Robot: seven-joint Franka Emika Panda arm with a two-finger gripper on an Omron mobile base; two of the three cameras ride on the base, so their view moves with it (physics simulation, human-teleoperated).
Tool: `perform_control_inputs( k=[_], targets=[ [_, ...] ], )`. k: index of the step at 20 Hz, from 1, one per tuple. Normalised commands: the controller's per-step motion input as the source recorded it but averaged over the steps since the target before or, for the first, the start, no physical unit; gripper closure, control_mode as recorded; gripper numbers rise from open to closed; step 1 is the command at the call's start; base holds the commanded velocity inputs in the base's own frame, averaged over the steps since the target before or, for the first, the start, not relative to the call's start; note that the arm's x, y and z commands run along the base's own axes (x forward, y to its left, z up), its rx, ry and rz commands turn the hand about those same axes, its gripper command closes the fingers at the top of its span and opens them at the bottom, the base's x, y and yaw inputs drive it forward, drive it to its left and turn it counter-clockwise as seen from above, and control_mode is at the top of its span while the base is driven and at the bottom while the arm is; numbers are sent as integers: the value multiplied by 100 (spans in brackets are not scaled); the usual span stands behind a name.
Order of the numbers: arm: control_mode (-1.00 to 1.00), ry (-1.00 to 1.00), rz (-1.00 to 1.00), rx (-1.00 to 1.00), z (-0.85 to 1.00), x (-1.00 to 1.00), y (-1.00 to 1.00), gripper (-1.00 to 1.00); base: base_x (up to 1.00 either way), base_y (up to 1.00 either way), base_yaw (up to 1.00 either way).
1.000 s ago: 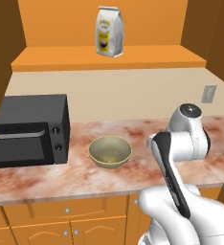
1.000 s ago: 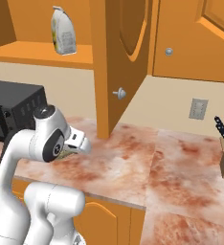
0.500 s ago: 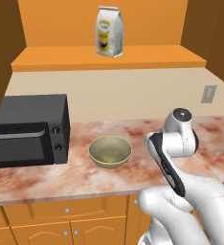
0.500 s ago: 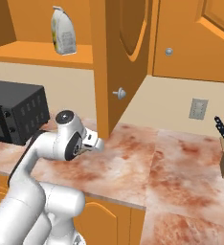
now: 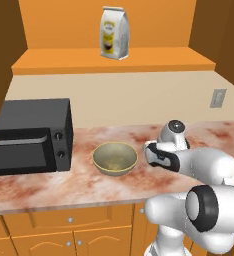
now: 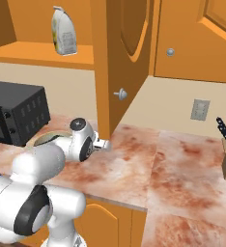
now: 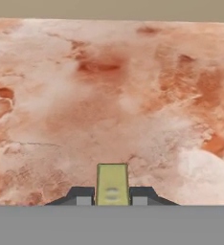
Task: Pick the egg and butter from the fridge and place them by the bowl for mixing.
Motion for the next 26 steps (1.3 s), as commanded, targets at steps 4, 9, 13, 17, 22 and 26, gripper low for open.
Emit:
perform_control_inputs(
  k=[4, 9, 13, 17, 22, 26],
  targets=[
    [-100, 0, 6, 0, -4, 42, 1, 100, 0, 0, 0],
    [-100, 3, 2, 0, -3, 15, 39, 100, 0, 0, 0],
    [-100, 0, 0, 0, -7, 0, 49, -100, 0, 0, 0],
    [-100, 0, 0, 0, 0, 0, 0, -100, 0, 0, 0],
    [-100, 0, 0, 0, 0, 0, 0, -100, 0, 0, 0],
    [-100, 0, 0, 5, 65, -21, 0, -100, 0, 0, 0]
  ],
)
